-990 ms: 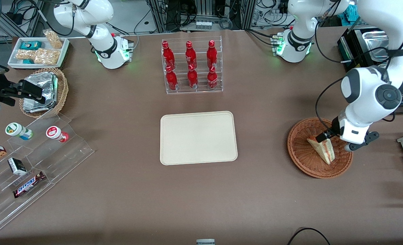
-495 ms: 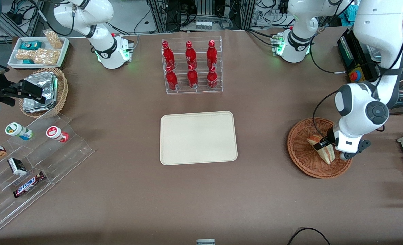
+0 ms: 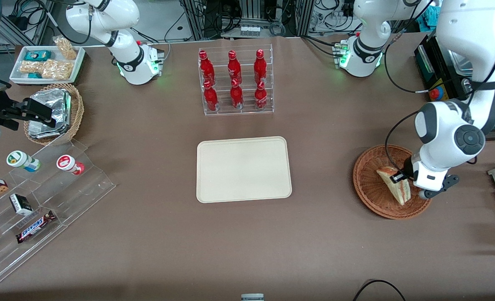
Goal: Place sandwich from basket to tray
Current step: 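Close the left gripper on the sandwich wedge, then lift the sandwich and carry it over the cream tray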
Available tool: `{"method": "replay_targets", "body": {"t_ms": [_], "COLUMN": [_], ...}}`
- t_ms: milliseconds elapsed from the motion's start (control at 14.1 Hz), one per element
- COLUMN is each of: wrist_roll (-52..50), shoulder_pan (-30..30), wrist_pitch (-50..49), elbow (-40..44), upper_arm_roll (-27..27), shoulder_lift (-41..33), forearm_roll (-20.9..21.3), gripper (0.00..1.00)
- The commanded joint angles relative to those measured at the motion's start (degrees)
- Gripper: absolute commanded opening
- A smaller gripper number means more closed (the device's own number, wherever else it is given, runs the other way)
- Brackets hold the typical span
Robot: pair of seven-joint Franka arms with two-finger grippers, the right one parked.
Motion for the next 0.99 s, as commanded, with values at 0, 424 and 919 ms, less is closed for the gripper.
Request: {"method": "replay_targets", "body": {"t_ms": [0, 424, 919], "wrist_roll": [8.5, -5.0, -27.6], "shoulder_pan": [-5.2, -23.1, -40.0], "wrist_pitch": [-9.1, -1.7, -0.5], "elbow": [5.8, 11.6, 30.7], "upper_arm_roll": [-1.0, -1.0, -0.9], "shoulder_lift": [-0.4, 7.3, 23.0], "forearm_roll": [0.5, -0.7, -0.4], "gripper": [0.07, 0.01, 0.01]}}
